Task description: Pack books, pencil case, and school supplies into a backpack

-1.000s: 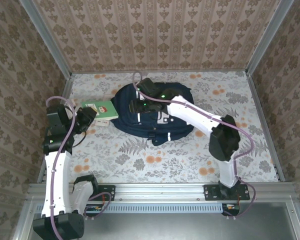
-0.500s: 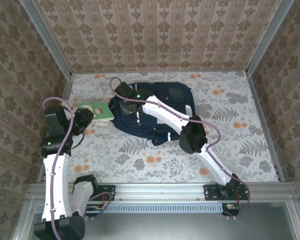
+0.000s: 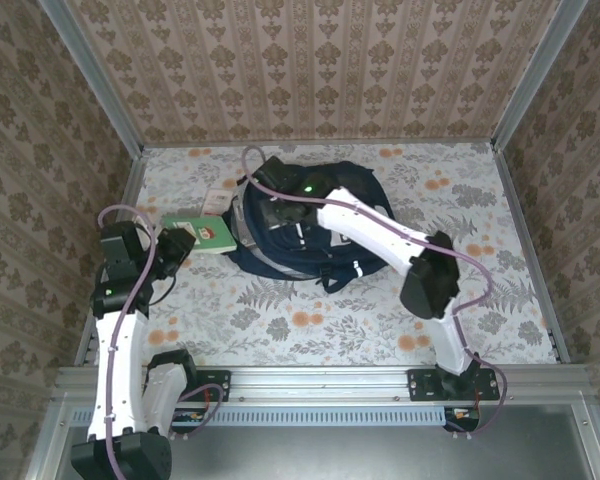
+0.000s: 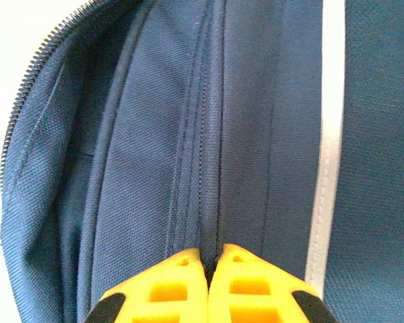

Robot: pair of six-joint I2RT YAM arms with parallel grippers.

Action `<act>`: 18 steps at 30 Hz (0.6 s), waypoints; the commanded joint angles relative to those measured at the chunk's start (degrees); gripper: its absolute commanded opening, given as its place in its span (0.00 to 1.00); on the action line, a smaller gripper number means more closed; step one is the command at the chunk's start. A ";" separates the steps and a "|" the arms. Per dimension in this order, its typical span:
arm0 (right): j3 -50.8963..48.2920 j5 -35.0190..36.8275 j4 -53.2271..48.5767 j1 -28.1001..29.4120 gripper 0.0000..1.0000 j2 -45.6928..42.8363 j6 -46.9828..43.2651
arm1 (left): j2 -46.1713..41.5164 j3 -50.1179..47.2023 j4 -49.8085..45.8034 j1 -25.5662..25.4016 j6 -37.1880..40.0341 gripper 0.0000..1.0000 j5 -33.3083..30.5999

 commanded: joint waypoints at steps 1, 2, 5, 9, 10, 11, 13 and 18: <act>-4.69 -6.09 3.94 -1.81 0.00 -9.72 -0.72 | -1.54 -2.11 7.79 -0.11 -3.63 0.00 3.09; -7.09 -7.91 4.97 -2.58 0.00 -12.02 -0.01 | -1.65 -3.07 9.27 -0.80 -4.75 0.00 3.09; -12.60 -12.92 7.73 -4.45 0.00 -17.53 2.20 | -2.10 -6.37 14.79 -4.37 -7.96 0.00 1.08; -17.00 -17.36 10.26 -6.25 0.00 -22.15 4.69 | -1.65 -10.76 24.10 -12.11 -12.20 0.00 -6.64; -17.60 -18.16 10.61 -6.44 0.00 -22.84 5.05 | -1.03 -11.22 25.53 -14.41 -12.75 0.00 -8.91; -18.04 -18.64 10.72 -6.63 0.00 -23.43 5.49 | 0.00 -11.58 27.26 -16.83 -13.12 0.00 -11.21; -18.89 -19.64 11.17 -6.82 0.00 -24.29 6.04 | 2.89 -11.91 31.33 -20.42 -13.50 0.00 -14.53; -20.50 -20.68 12.86 -6.86 0.00 -26.00 7.32 | 11.52 -11.59 39.20 -25.01 -14.27 0.00 -22.05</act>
